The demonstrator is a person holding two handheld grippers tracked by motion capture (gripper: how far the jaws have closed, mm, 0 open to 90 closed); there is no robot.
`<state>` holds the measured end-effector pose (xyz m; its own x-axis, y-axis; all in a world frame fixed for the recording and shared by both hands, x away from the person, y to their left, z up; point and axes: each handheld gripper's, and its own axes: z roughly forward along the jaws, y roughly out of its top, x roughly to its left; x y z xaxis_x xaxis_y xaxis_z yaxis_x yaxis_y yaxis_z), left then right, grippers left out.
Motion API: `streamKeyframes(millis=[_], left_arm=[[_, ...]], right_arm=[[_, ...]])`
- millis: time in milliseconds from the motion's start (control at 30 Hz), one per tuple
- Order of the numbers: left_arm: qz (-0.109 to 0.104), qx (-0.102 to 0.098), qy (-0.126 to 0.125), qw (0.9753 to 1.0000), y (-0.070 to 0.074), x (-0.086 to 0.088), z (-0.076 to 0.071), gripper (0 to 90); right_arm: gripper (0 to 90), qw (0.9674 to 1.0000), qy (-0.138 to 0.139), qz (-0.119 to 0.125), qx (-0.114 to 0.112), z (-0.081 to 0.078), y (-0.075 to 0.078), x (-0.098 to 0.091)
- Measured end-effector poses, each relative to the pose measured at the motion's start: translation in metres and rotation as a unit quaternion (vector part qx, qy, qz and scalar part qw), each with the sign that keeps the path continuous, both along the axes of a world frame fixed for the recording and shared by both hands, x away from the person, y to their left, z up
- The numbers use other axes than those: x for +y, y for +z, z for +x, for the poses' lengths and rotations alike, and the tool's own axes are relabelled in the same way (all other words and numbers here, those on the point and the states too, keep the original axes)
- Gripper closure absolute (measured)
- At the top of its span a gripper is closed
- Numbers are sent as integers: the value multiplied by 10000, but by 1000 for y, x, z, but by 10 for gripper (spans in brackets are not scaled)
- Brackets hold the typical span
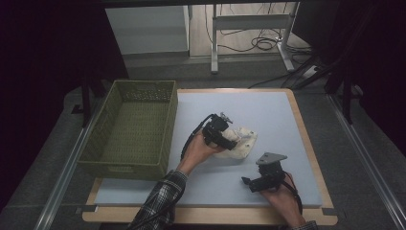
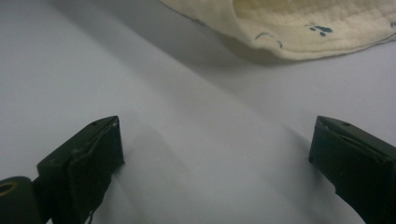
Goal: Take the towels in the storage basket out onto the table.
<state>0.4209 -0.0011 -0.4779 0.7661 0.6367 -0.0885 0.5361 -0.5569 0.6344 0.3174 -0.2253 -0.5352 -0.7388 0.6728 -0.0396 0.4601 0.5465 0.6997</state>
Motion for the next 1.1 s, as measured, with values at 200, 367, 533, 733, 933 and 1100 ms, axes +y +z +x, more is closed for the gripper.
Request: streamKeyframes(millis=[200,367,533,733,933,1100], left_arm=[[97,-108,51,9999,5,16,-14,309],[-53,-223,171,9996,1,32,-28,485],[-91,-284,336,9990,-10,44,-44,584],[-147,-281,555,9980,-23,60,-59,511],[-135,-221,687,9973,-32,67,-69,442],[-160,-243,762,9967,-38,69,-77,367]], right_arm=[[31,10000,3,2,0,0,0,0],[32,10000,-6,6,2,0,0,0],[95,10000,38,22,-13,0,2,-3],[280,10000,31,11,-26,2,13,-18],[408,9992,-225,277,-161,18,35,-33],[419,9996,-116,205,-175,41,42,-21]])
